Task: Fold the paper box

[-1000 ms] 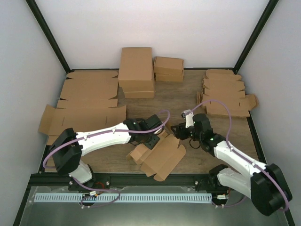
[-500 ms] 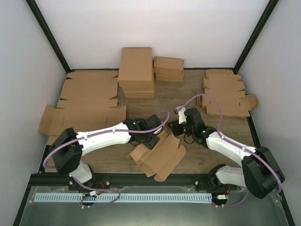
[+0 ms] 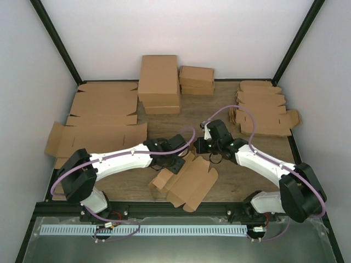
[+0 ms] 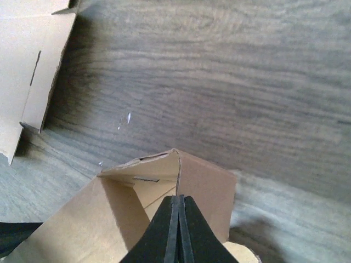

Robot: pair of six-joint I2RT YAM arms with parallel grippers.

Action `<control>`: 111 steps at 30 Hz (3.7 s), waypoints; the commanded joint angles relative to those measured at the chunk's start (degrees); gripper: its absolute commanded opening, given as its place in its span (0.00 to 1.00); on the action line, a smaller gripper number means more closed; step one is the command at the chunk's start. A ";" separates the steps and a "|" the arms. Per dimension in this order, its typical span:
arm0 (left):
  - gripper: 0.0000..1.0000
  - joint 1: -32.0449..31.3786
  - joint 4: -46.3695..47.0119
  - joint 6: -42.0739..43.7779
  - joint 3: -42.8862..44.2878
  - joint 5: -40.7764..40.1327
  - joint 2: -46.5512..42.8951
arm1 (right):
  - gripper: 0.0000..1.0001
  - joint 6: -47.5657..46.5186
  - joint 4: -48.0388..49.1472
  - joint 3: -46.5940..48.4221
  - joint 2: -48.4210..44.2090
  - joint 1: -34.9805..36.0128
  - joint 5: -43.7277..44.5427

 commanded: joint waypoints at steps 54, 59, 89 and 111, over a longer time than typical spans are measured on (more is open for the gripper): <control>0.54 -2.31 7.24 1.35 -1.97 6.22 -0.43 | 0.09 33.53 3.54 -13.60 -11.21 11.87 4.46; 0.54 -2.75 5.11 2.59 -1.91 4.36 -0.53 | 0.36 25.31 0.36 -12.55 -13.09 11.81 6.21; 0.54 -2.78 4.72 3.06 -2.19 3.46 -1.46 | 0.35 0.11 5.76 -10.94 -11.26 -15.76 -16.23; 0.54 -1.24 5.24 3.71 -1.48 7.34 -2.22 | 0.24 -6.46 18.53 -20.39 -7.41 -13.07 -26.77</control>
